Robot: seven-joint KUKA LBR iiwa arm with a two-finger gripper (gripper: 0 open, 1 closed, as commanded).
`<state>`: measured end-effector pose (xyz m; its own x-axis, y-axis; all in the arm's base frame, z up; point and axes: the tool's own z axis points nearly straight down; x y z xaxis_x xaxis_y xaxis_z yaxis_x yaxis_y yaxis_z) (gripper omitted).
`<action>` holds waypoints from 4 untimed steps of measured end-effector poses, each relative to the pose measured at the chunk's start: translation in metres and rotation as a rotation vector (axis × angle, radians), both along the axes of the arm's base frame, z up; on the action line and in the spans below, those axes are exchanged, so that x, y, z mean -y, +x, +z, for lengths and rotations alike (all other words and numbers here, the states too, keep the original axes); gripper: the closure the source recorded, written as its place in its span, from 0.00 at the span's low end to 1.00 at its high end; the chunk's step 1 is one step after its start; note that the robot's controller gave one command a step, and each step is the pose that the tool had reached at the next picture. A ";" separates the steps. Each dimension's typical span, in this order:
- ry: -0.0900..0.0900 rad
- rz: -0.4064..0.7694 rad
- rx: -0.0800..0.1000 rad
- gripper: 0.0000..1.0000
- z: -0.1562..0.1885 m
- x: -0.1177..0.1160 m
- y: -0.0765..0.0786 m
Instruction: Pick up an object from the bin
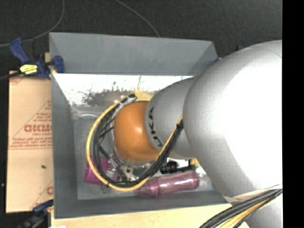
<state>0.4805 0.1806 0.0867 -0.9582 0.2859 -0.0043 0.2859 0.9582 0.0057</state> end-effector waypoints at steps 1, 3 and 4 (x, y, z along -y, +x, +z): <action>-0.001 0.000 -0.001 1.00 0.008 0.000 0.000; 0.001 0.000 0.001 1.00 0.040 0.001 0.001; 0.000 0.001 -0.001 1.00 0.050 0.001 0.000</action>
Offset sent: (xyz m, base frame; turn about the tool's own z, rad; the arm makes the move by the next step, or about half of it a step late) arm -0.0002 0.0000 0.0643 0.0000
